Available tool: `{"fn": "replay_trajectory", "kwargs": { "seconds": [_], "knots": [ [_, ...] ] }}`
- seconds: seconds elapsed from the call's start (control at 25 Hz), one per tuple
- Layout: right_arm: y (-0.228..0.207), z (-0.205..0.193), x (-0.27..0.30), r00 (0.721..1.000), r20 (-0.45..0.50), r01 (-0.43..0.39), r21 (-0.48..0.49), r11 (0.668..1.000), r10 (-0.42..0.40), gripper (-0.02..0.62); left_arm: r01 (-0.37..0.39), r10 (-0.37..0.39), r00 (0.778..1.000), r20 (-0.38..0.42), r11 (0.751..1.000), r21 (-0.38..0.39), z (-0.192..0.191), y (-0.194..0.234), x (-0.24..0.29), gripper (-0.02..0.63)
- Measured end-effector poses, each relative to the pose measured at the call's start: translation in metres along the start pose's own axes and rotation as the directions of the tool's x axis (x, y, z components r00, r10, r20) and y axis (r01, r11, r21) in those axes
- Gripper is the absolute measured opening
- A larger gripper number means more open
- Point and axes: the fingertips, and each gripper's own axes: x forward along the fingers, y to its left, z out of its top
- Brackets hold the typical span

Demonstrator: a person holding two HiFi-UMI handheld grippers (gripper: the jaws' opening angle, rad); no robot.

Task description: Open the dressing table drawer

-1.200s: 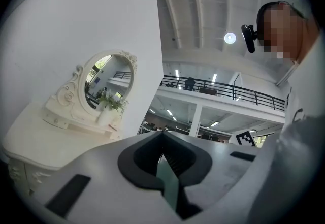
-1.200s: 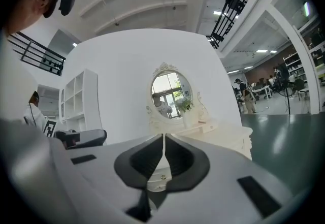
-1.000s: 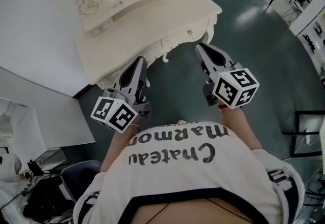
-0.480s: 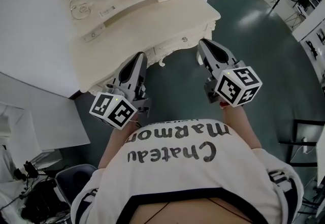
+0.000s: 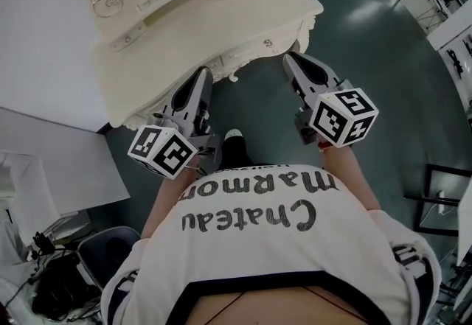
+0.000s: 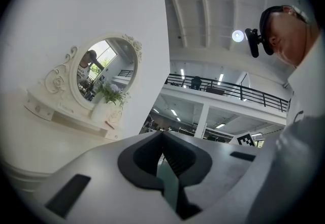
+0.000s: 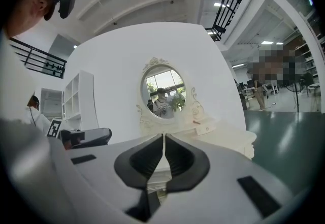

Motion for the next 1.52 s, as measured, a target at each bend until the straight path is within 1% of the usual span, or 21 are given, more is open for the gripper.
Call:
{"fn": "replay_trajectory", "kwargs": {
  "seconds": [0.24, 0.56, 0.84, 1.0, 1.12, 1.36, 1.52],
  "knots": [
    [-0.012, 0.000, 0.020, 1.000, 0.001, 0.009, -0.001, 1.000, -0.009, 0.031, 0.028, -0.028, 0.999, -0.019, 1.000, -0.006, -0.005, 0.016, 0.020, 0.023],
    [-0.048, 0.005, 0.085, 0.999, -0.032, 0.035, 0.025, 0.999, -0.034, 0.031, 0.067, -0.069, 0.996, -0.061, 0.997, -0.032, -0.001, 0.064, 0.085, 0.023],
    [-0.076, 0.030, 0.146, 0.999, -0.007, 0.038, 0.054, 0.998, -0.038, 0.031, 0.094, -0.095, 0.993, -0.069, 0.995, -0.020, 0.026, 0.107, 0.139, 0.023],
    [-0.087, 0.050, 0.177, 0.999, 0.013, 0.046, 0.044, 0.998, -0.047, 0.031, 0.110, -0.110, 0.992, -0.056, 0.994, -0.002, 0.048, 0.130, 0.166, 0.023],
    [-0.096, 0.061, 0.196, 0.998, 0.029, 0.053, 0.041, 0.998, -0.054, 0.031, 0.126, -0.125, 0.990, -0.057, 0.992, 0.007, 0.057, 0.144, 0.184, 0.023],
    [-0.116, 0.073, 0.238, 0.997, 0.060, 0.046, 0.061, 0.997, -0.050, 0.031, 0.137, -0.136, 0.989, -0.062, 0.990, 0.012, 0.069, 0.177, 0.216, 0.023],
    [-0.130, 0.063, 0.261, 0.997, 0.053, 0.051, 0.067, 0.996, -0.054, 0.031, 0.129, -0.128, 0.988, -0.083, 0.991, 0.015, 0.060, 0.202, 0.231, 0.023]
  ]
}}
